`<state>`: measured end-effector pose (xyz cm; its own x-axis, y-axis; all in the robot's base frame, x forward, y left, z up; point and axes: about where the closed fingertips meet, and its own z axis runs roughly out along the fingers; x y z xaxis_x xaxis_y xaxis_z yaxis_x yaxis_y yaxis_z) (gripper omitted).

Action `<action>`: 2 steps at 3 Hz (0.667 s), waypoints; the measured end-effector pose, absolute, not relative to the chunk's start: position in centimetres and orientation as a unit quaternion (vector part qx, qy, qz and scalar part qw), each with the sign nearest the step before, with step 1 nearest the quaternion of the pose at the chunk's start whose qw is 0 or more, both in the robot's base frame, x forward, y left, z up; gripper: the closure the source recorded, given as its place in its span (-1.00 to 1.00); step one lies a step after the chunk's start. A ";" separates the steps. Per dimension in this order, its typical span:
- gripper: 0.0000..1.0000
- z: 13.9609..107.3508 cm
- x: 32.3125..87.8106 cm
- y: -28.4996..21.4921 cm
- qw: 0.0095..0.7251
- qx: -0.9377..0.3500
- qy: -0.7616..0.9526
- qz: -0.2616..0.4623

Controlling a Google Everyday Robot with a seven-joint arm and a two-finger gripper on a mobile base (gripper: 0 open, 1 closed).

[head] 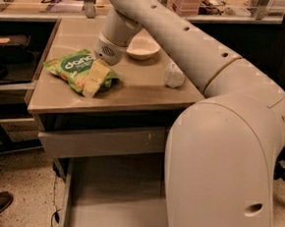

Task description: Place green rice chip bag into middle drawer

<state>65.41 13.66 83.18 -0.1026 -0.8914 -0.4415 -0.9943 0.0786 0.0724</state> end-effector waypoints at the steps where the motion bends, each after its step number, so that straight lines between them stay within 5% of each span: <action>1: -0.62 83.2 65.4 13.7 0.143 -0.654 0.720 0.180; 2: -0.16 83.2 65.4 13.7 0.143 -0.654 0.720 0.180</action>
Offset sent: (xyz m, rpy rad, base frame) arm 0.0000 0.0000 0.0000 0.0000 0.0000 0.0000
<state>65.41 13.66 83.18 -0.1026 -0.8914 -0.4415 -0.9943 0.0786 0.0724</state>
